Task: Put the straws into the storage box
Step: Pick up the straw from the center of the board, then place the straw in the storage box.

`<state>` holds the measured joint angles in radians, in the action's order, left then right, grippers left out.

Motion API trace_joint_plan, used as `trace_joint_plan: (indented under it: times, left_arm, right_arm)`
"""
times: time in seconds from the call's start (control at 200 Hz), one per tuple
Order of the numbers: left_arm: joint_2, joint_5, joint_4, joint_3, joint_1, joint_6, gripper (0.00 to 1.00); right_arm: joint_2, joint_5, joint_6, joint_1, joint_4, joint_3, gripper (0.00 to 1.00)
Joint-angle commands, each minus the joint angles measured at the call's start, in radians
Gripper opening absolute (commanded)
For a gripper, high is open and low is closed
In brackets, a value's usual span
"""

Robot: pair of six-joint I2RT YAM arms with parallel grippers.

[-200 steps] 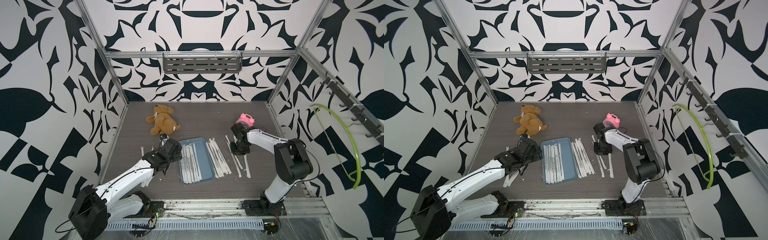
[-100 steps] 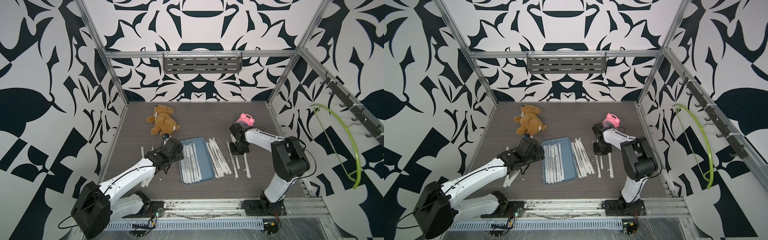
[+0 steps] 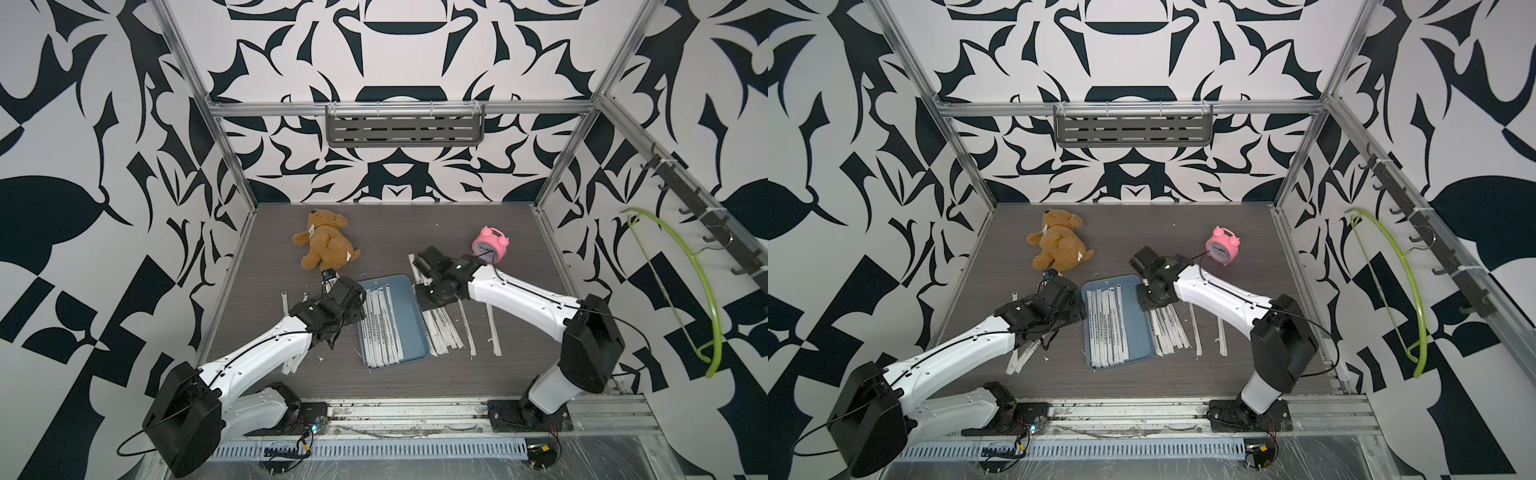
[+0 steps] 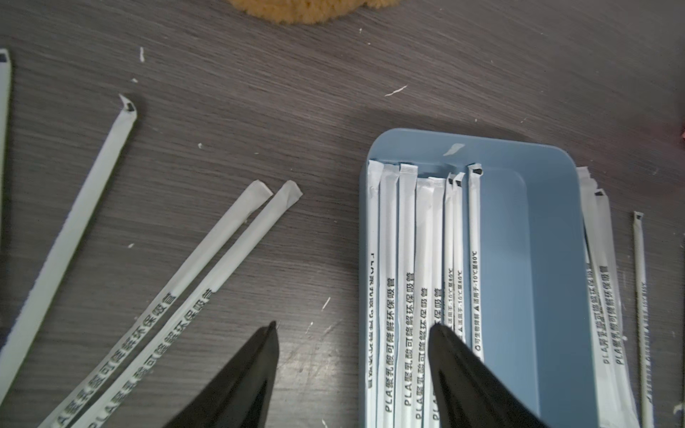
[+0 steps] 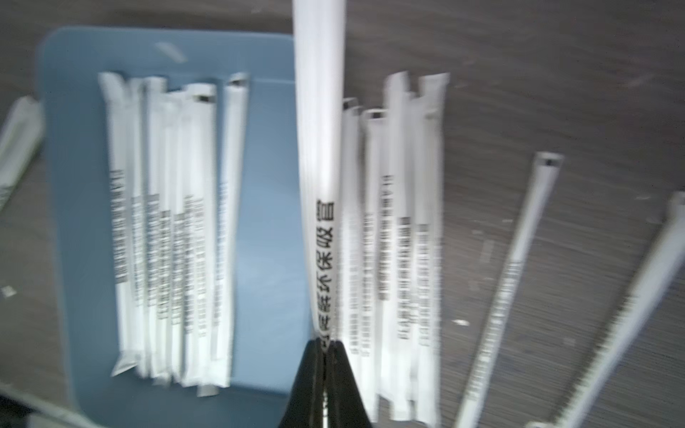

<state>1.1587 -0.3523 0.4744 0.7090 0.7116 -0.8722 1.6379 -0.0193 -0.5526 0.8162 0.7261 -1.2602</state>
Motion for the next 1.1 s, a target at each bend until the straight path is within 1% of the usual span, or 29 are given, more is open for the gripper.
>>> trace_joint_plan:
  times: [0.0,0.13,0.41,0.71,0.865,1.095]
  left_arm:
    - [0.006,-0.014,0.064,0.012,-0.004,-0.037,0.71]
    - [0.009,0.007,0.054,0.001,-0.004,-0.041,0.71]
    - [0.009,0.025,0.009,-0.022,-0.004,-0.076,0.68]
    - [0.03,0.029,0.027,-0.005,-0.004,-0.061,0.68]
    - [0.028,0.026,0.018,-0.004,-0.004,-0.066,0.68]
    - [0.034,0.029,0.023,0.002,-0.004,-0.061,0.68]
  right_arm:
    - [0.041,0.048,-0.176,0.048,-0.151,0.032,0.06]
    - [0.118,0.073,-0.196,0.081,-0.189,0.04,0.05]
    - [0.181,0.161,-0.198,0.061,-0.186,0.07,0.05]
    - [0.22,0.173,-0.189,0.054,-0.18,0.059,0.05]
    - [0.227,0.144,-0.149,0.054,-0.124,0.03,0.12]
    - [0.249,0.143,-0.129,0.055,-0.116,0.017,0.15]
